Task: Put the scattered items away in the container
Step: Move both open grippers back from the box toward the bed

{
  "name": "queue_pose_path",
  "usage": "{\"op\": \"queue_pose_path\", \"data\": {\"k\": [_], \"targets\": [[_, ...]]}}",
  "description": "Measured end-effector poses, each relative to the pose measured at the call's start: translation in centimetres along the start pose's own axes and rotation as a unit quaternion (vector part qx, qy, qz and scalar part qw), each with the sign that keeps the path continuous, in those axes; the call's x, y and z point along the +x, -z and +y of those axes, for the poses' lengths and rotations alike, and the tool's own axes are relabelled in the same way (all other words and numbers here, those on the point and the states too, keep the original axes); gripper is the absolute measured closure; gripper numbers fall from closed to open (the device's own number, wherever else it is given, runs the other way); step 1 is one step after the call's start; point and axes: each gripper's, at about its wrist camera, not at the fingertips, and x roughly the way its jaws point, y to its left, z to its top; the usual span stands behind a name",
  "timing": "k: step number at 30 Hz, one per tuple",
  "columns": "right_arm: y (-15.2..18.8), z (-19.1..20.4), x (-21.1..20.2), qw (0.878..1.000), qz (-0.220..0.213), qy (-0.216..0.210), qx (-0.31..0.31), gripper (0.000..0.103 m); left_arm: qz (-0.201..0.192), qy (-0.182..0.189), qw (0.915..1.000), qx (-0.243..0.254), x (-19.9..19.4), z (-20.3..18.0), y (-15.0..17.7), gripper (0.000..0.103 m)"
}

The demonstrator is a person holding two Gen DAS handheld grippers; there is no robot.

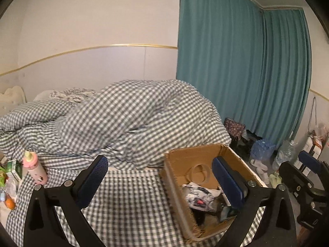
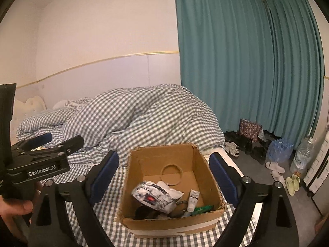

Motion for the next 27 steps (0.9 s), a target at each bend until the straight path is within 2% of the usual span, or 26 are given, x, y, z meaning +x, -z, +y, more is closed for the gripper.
{"op": "queue_pose_path", "data": {"k": [6,18,27], "targets": [[-0.5,2.8,-1.2,1.0,-0.013,-0.024,-0.006,0.001,-0.013,-0.03,0.9995,-0.006,-2.4,3.5,-0.1,0.0],[-1.1,9.2,-2.2,0.997,-0.016,-0.07,-0.037,0.0,-0.021,-0.078,0.9963,-0.029,-6.6,10.4,0.8,0.0],[-0.8,14.3,-2.7,0.993,-0.016,-0.105,-0.046,0.0,-0.025,-0.121,0.9922,-0.016,-10.1,14.4,1.8,0.0]]}}
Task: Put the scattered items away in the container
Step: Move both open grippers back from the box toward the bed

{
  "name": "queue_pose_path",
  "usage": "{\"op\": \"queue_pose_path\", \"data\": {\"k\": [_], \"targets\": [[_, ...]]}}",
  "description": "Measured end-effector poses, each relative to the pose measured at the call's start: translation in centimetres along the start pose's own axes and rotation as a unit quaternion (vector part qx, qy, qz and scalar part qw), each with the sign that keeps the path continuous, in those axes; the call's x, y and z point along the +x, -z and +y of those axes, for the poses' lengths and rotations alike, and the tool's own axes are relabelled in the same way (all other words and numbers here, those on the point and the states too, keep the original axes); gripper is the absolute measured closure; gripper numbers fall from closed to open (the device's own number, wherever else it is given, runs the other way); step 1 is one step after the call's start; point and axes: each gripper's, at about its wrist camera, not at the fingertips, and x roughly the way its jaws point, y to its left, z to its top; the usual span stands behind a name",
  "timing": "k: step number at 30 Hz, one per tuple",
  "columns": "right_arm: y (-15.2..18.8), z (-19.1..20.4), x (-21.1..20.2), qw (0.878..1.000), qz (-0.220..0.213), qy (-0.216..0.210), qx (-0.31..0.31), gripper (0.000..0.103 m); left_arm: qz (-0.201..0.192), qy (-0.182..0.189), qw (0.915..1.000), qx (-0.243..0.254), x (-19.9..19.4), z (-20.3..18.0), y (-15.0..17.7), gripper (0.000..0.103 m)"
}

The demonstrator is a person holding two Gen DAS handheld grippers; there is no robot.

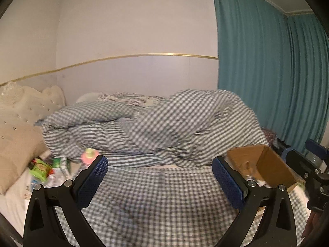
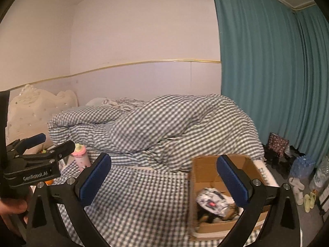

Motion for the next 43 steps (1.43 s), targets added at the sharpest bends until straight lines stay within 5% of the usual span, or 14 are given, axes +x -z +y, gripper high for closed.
{"op": "queue_pose_path", "data": {"k": [12,43], "targets": [[0.7,5.0,0.8,0.999,0.015,-0.028,-0.028,0.0,0.001,-0.024,0.9992,-0.03,-2.0,4.6,0.7,0.0],[1.3,3.8,0.7,0.999,0.029,-0.014,-0.025,0.0,0.013,-0.011,0.9994,-0.03,-1.5,2.9,1.2,0.0]]}}
